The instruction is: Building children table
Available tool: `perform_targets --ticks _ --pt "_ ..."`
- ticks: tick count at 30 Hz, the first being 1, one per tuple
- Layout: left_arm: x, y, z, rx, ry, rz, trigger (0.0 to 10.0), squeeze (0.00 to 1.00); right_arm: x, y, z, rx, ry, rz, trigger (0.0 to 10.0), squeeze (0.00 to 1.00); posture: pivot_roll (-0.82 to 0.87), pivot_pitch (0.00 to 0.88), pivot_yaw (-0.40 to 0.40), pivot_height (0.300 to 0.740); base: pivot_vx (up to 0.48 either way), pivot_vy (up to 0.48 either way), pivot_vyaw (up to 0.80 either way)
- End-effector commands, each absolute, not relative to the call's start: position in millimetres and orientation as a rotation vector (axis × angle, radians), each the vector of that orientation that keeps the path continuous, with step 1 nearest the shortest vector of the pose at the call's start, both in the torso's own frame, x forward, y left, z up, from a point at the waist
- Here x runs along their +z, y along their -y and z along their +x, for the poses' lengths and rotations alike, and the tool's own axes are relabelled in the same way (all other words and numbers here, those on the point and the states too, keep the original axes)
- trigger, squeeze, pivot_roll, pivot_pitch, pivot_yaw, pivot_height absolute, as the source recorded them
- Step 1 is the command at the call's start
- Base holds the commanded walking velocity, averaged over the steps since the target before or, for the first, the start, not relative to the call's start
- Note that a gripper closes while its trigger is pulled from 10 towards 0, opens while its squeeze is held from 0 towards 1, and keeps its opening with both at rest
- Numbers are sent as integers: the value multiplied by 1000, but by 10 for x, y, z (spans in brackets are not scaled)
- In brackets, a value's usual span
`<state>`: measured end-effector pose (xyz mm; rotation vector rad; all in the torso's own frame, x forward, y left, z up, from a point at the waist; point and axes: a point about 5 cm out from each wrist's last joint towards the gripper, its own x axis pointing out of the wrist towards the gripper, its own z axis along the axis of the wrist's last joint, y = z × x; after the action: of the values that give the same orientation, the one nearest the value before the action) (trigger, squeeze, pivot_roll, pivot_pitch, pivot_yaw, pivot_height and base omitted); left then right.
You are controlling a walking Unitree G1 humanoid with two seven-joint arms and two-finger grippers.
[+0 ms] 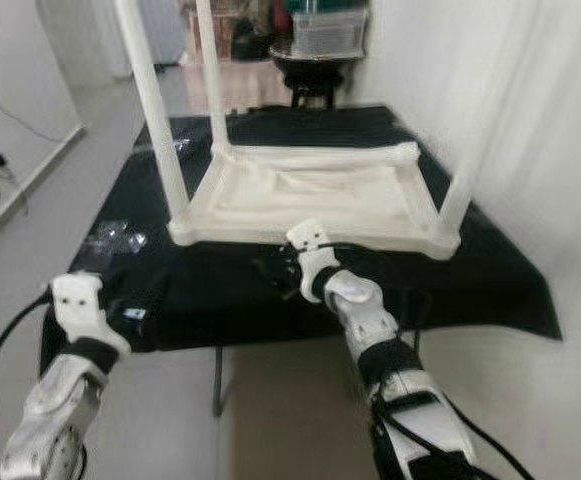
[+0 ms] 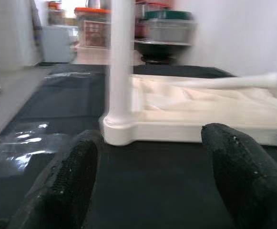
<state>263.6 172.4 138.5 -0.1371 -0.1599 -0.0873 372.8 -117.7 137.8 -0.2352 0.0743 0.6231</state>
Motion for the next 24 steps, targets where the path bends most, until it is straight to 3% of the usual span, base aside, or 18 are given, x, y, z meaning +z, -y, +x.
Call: perform_targets --ticks 1,8,20,24 --pt "1386 -1674 2657 -105 152 -148 10000 0 1352 1274 3738 589 -90 -237 10000 0 -65 0 -15 740 386 -281 0" --pt "1400 -1683 2657 -116 158 -162 10000 0 1354 1259 3744 589 -91 -227 10000 0 -64 0 -14 740 55 -40 0" --pt "1413 -1689 2655 -124 172 -170 10000 0 1357 1232 3736 617 -77 -234 10000 0 -66 0 -12 740 323 0 0" --pt "1417 -1686 2653 -125 174 -170 10000 0 1343 1194 3705 678 -67 -286 10000 0 -63 0 -14 740 356 0 800"
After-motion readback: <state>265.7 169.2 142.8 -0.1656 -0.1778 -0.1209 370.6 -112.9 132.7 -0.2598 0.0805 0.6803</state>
